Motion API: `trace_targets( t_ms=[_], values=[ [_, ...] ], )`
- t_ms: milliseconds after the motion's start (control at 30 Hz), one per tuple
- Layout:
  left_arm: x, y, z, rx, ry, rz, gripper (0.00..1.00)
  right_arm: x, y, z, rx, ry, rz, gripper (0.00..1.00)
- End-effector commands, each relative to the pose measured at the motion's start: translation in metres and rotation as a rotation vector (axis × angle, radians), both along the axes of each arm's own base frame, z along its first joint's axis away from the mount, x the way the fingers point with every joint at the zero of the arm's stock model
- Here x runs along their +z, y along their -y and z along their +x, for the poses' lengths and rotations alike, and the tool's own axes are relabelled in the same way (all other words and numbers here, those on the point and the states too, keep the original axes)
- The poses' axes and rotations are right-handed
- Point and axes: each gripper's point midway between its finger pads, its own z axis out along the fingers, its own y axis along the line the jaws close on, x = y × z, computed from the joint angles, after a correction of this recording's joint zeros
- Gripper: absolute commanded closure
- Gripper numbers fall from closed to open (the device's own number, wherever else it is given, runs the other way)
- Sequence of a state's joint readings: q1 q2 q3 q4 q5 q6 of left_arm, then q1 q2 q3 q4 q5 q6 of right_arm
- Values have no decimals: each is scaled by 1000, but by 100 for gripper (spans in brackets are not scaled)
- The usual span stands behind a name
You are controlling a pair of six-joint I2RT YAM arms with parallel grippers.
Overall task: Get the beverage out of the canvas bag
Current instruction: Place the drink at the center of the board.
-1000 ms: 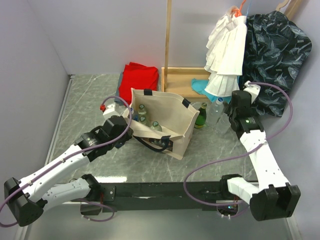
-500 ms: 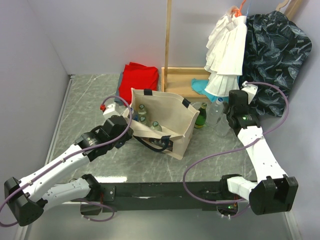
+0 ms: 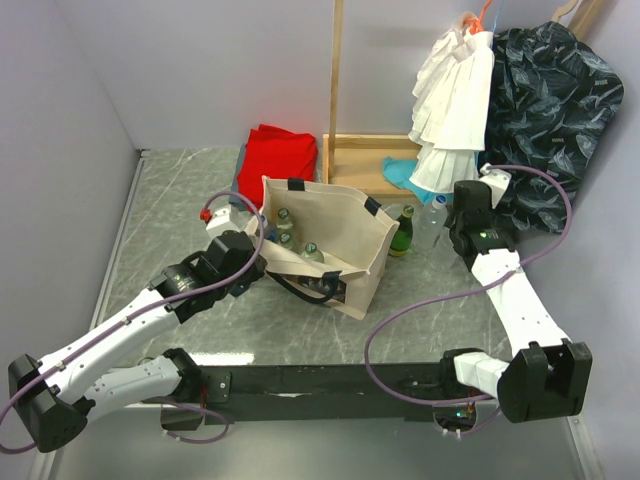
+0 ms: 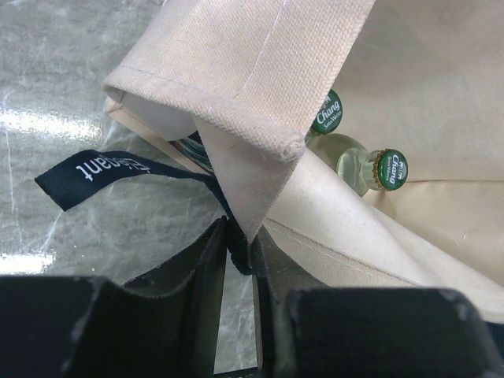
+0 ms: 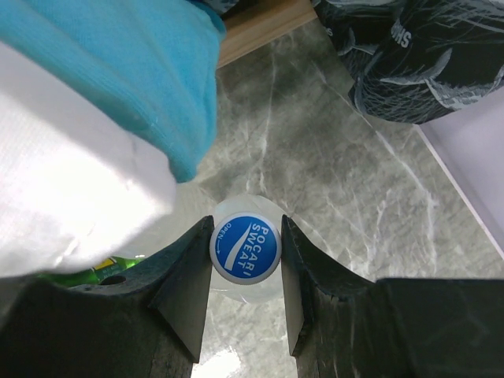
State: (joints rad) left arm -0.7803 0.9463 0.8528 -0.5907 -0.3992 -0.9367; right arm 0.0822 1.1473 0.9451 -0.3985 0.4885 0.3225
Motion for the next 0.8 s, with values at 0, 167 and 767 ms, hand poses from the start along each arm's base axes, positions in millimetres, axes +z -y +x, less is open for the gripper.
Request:
trace_targets(
  t_ms=[0,167,767],
  values=[
    [9,2,-1,-17,9,-7,76,31,6,15,-38,145,-4,100],
    [9,4,0,-20,10,-6,76,32,4,14,-27,150,4,100],
    [10,5,1,-25,13,-7,75,37,-2,8,-24,179,14,99]
  ],
)
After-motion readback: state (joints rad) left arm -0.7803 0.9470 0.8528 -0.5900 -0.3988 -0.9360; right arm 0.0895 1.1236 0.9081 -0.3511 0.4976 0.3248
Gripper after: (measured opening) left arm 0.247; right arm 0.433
